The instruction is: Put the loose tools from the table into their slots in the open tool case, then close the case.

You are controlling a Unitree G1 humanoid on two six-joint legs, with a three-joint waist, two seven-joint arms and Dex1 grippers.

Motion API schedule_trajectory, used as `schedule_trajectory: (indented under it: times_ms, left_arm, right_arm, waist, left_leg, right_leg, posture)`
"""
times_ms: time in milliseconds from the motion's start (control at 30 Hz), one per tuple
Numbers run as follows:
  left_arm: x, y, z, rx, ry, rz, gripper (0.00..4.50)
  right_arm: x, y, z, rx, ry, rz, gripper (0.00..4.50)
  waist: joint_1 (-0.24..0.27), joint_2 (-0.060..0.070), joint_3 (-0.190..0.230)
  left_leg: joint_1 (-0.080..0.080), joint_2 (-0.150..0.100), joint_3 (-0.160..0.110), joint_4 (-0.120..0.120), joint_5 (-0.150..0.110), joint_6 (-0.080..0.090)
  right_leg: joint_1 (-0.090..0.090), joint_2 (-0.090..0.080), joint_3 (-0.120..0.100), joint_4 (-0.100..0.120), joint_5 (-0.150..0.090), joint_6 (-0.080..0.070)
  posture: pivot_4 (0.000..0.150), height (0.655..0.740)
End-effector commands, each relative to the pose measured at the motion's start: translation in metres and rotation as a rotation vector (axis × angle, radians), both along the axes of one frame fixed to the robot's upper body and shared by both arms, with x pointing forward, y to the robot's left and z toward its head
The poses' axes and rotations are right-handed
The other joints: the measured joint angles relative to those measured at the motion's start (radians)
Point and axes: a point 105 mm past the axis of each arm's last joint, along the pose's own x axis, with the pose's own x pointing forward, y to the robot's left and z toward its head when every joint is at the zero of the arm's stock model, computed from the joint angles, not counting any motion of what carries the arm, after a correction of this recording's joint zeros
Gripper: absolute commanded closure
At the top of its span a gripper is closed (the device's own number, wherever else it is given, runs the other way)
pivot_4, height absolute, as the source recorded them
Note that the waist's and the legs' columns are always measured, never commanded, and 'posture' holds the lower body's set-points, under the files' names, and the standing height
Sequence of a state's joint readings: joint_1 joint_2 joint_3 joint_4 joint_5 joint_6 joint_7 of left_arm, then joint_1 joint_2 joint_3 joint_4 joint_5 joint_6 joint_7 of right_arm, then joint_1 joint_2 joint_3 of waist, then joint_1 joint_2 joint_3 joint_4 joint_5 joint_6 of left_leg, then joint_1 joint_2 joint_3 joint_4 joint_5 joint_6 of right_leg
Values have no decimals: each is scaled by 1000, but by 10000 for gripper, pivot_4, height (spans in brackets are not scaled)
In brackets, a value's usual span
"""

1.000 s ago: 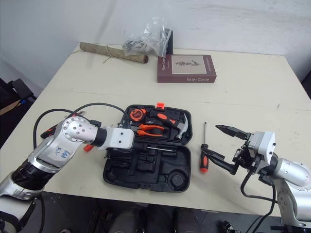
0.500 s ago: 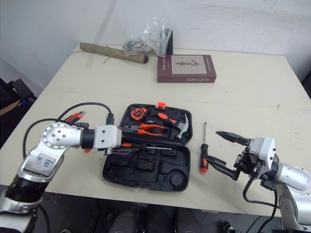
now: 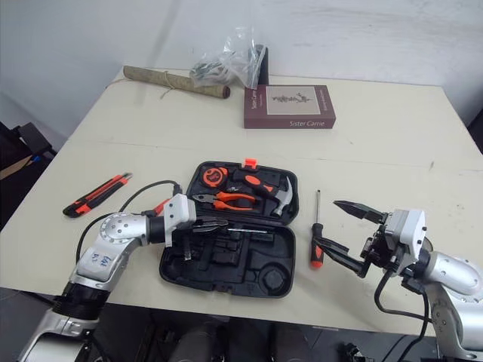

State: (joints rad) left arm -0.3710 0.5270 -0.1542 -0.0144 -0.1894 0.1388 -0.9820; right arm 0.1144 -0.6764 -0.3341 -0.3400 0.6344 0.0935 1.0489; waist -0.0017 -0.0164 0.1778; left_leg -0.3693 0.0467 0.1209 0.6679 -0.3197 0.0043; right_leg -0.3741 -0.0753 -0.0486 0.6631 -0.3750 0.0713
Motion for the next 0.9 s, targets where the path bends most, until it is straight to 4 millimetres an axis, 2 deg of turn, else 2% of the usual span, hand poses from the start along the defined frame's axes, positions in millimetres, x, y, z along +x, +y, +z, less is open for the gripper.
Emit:
schedule_trajectory:
  times_ms: [33,100,267,367,467,567,667,767,867,900]
  left_arm:
    - [0,1,-7,56,13,-25,44544]
    - [3,3,-14,88,43,-1,44544]
    - [-7,-5,-26,206,51,-98,44544]
    - [-13,-2,-47,313,110,-134,44544]
    - [-11,2,-65,426,150,-116,44544]
    - [-10,-4,-70,454,162,-99,44544]
    - [-8,-16,-60,353,143,-85,44544]
    - [-6,-24,-25,167,5,-119,44544]
    - [-2,-11,14,-20,-122,-80,44544]
    - [-1,0,26,-82,-149,-52,42183]
  right_arm:
    - [-3,1,11,-4,-36,1,0]
    - [-3,1,11,-5,-31,-4,0]
    - [-5,-3,5,-7,-14,-23,0]
    - [-7,-7,-2,-7,-1,-33,0]
    - [-8,-9,-7,-6,10,-41,0]
    - [-10,-11,-11,-6,16,-47,0]
    - [-12,-14,-14,-7,17,-57,0]
    - [-12,-23,-17,-6,11,-102,0]
    - [-15,-40,-21,-9,8,-169,0]
    - [-18,-48,-23,-15,8,-198,0]
  waist:
    - [1,0,0]
    - [1,0,0]
    - [1,1,-2]
    - [1,3,-5]
    - [1,4,-11]
    - [1,8,-19]
    - [3,11,-23]
    - [3,12,-25]
    - [1,10,-22]
    - [1,9,-22]
  left_leg:
    - [0,0,0,0,0,0]
    - [0,0,0,0,0,0]
    - [1,0,0,0,0,0]
    - [2,0,0,0,0,0]
    - [3,0,0,-1,0,0]
    - [17,-1,0,-5,-3,2]
    - [31,-1,-1,-7,-7,5]
    - [34,-1,-1,-9,-11,9]
    - [28,-1,-1,-9,-8,4]
    - [26,-1,-1,-9,-8,3]
  right_leg:
    - [0,0,0,0,0,0]
    - [0,0,0,0,0,0]
    - [1,0,0,0,0,0]
    - [2,0,0,-1,0,0]
    - [4,0,0,-1,0,0]
    - [19,0,0,-6,0,0]
    - [35,-1,0,-12,-1,2]
    - [38,-2,0,-16,-1,2]
    - [33,-2,0,-16,-1,2]
    - [31,-2,0,-16,-1,2]
  posture:
    - [1500,7400]
    - [1500,7400]
    - [1500,7400]
    - [1500,7400]
    - [1500,7400]
    - [1500,7400]
    - [1500,7400]
    - [1500,7400]
    - [1500,7400]
    - [1500,7400]
